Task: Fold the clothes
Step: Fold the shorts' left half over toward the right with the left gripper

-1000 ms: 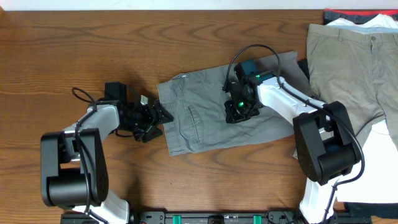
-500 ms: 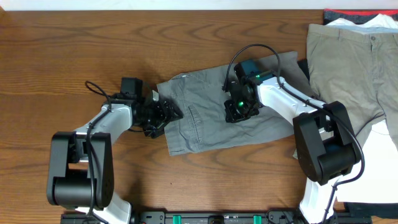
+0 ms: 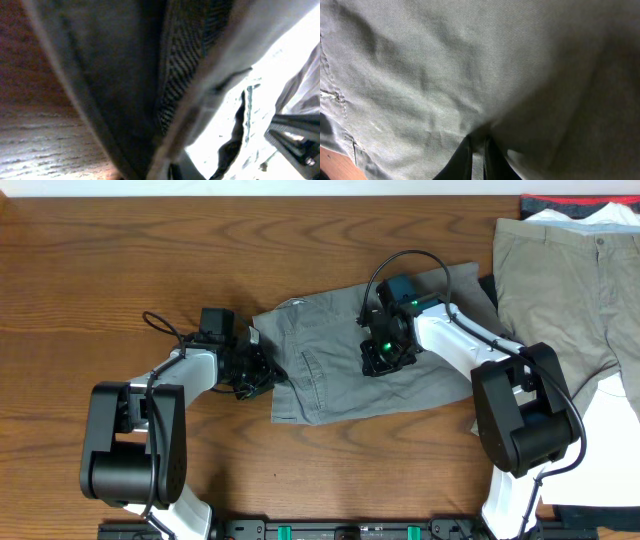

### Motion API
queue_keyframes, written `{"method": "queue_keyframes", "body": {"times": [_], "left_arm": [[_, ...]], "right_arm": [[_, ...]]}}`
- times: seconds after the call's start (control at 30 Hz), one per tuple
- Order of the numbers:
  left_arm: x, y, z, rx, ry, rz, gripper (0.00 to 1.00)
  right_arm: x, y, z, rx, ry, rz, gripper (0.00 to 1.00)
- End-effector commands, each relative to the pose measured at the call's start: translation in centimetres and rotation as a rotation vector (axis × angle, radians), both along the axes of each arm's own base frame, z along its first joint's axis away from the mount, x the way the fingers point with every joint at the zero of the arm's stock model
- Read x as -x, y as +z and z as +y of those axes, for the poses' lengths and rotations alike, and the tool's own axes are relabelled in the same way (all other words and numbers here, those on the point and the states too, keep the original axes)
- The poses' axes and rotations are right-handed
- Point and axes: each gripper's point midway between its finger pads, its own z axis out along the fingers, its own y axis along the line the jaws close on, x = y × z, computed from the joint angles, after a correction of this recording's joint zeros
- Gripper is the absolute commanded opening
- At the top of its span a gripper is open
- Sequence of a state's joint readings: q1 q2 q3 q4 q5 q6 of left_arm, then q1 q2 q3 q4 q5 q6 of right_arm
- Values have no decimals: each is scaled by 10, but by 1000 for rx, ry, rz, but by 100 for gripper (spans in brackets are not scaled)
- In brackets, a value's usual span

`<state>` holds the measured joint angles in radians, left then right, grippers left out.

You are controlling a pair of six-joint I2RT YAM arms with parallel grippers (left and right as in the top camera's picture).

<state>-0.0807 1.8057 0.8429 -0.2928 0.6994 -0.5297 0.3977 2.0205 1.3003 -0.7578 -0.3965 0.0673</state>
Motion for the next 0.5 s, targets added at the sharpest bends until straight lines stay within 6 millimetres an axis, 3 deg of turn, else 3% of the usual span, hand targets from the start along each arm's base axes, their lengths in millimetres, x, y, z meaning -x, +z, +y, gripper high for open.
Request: {"method": "queue_keyframes", "body": {"times": [0.0, 0.17, 0.27, 0.37, 0.47], "left_arm": [[25, -34, 23, -150, -34, 75, 6], [26, -10, 61, -266, -59, 69, 6], [23, 18, 100, -401, -82, 61, 6], [20, 54, 137, -524, -117, 58, 6], [15, 82, 161, -604, -133, 66, 6]], "right_arm": [[5, -4, 4, 8, 12, 9, 8], [-3, 15, 3, -12, 8, -38, 8], [-15, 44, 3, -43, -3, -116, 8], [-32, 86, 1, -90, -23, -236, 9], [-44, 119, -1, -122, -62, -327, 11]]}}
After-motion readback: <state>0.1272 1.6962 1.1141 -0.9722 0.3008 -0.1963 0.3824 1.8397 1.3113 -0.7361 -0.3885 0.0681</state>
